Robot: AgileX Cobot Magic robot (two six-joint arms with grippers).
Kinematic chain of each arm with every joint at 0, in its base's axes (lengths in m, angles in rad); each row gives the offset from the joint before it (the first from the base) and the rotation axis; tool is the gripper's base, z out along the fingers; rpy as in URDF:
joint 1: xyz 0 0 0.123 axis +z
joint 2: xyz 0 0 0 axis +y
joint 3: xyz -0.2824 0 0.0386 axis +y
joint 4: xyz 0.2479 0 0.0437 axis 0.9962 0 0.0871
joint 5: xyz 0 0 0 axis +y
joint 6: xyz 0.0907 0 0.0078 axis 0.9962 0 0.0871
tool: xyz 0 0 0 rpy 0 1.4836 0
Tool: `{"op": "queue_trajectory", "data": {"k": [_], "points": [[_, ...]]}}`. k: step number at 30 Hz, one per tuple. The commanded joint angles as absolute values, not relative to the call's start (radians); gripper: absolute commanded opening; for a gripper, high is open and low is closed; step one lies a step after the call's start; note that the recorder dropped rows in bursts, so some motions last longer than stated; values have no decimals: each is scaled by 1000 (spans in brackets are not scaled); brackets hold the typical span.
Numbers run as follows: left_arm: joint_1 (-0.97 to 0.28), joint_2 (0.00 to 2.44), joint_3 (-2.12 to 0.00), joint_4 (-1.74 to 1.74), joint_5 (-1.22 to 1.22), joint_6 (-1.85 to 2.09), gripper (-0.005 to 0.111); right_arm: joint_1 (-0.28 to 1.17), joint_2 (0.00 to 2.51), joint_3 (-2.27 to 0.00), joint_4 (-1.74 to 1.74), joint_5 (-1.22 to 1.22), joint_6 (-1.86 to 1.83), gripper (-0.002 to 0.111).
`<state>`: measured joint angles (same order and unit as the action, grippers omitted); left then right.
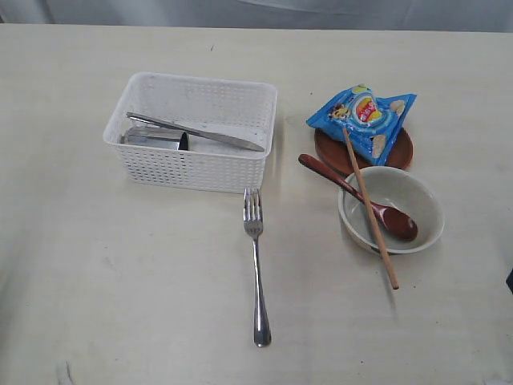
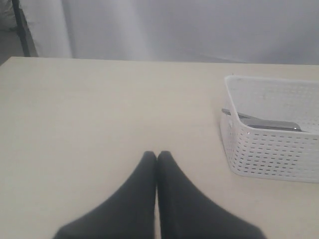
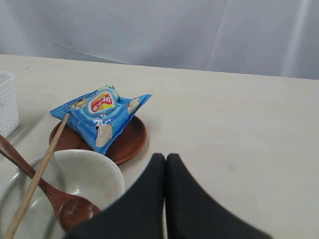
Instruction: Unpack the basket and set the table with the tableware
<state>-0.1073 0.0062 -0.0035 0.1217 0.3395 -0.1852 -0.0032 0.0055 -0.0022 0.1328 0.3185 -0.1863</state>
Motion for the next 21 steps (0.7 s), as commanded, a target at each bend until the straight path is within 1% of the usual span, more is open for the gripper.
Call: {"op": "queue_trajectory", "data": {"k": [1,2,7,8,9,11,13,14,15,18,21], "points": [[-103,0,0,124,339,-180,0,-8,0,0,130,296,-187,-1],[-103,0,0,124,339,-178,0,-8,0,0,138,262,-187,-1],[-103,0,0,124,339,-178,0,-8,0,0,137,266,-187,-1],[-103,0,0,124,339,-178,0,-8,0,0,137,235,-187,-1],[-103,0,0,124,339,-178,0,-8,0,0,170,162,-170,-1],[-103,0,0,124,339,-178,0,-8,0,0,412,16,-107,-1],[-103,0,0,124,339,-178,0,-8,0,0,581,-200,-38,-1],[-103,0,0,124,339,-178,0,-8,0,0,611,-265,0,-1],[-103,0,0,124,339,-178,0,-8,0,-11,569,-285,0,-1],[-103,0,0,124,339,-178,0,-8,0,-139,402,-232,-7,-1],[-103,0,0,124,339,-178,0,-8,57,-250,375,-159,-159,-1]]}}
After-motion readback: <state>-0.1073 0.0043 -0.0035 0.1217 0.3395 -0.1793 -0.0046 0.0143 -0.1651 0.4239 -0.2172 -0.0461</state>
